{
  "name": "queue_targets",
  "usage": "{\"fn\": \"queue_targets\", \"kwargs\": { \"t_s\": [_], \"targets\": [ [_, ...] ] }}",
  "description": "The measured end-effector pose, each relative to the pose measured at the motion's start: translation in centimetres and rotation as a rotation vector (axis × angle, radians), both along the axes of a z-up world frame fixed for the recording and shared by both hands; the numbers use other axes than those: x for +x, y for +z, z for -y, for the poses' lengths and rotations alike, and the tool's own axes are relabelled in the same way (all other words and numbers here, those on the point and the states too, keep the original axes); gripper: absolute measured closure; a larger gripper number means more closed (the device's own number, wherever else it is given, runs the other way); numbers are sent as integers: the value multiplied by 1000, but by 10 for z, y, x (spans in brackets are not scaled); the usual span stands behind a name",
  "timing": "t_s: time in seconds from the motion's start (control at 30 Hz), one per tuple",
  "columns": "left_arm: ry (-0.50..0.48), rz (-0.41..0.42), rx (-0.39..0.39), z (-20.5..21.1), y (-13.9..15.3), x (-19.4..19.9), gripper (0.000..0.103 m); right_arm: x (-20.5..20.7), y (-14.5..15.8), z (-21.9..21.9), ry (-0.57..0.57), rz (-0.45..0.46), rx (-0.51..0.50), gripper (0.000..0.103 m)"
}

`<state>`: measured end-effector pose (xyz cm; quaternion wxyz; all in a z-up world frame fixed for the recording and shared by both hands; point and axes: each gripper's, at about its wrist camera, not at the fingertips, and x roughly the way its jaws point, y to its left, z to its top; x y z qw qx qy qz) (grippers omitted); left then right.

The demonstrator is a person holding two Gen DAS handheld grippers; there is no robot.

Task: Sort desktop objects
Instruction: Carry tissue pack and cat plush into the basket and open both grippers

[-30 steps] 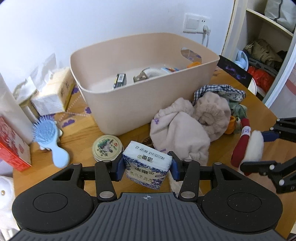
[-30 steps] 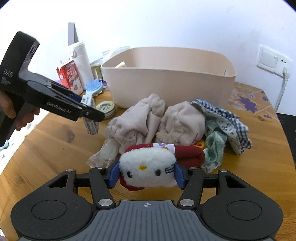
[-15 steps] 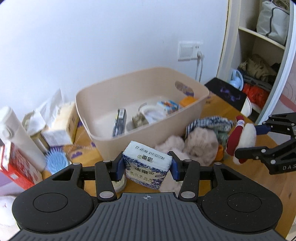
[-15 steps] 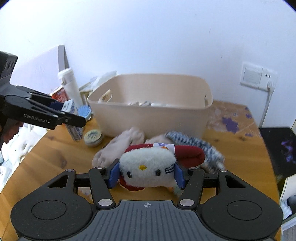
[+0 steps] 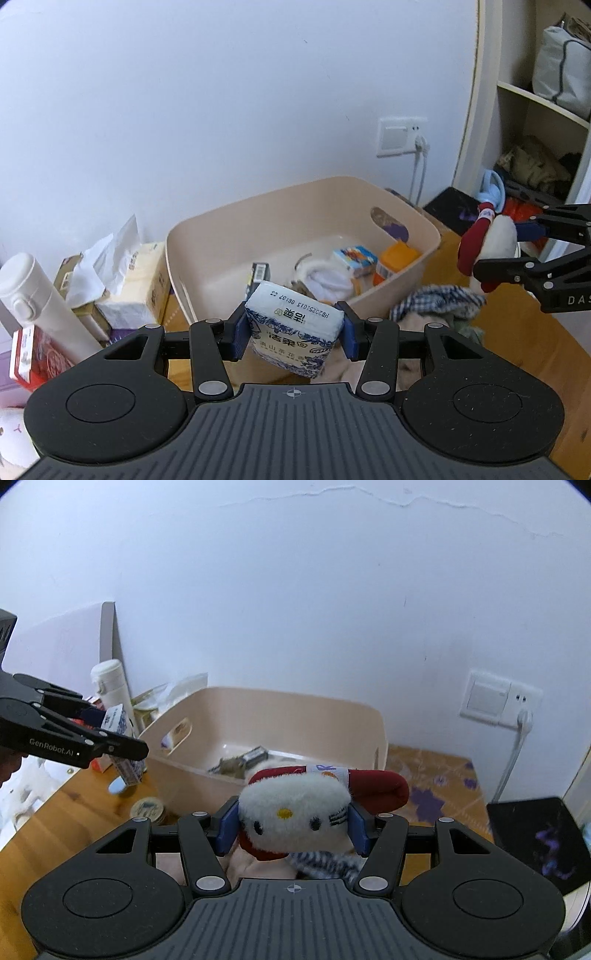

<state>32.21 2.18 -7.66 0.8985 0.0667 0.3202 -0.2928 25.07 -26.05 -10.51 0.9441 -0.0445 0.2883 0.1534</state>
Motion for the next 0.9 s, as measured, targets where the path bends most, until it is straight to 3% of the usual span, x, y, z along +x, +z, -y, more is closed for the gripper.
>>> {"fn": "queue_targets", "kwargs": {
  "t_s": [0.4, 0.57, 0.9],
  "targets": [
    [61, 28, 17, 19, 6, 42, 54, 57, 21, -6, 35, 75, -36, 47],
    [110, -8, 42, 27, -5, 58, 54, 80, 19, -17, 80, 71, -75, 47],
    [197, -144, 92, 47, -34, 83, 54, 114, -15, -43, 94, -35, -97, 47]
  ]
}}
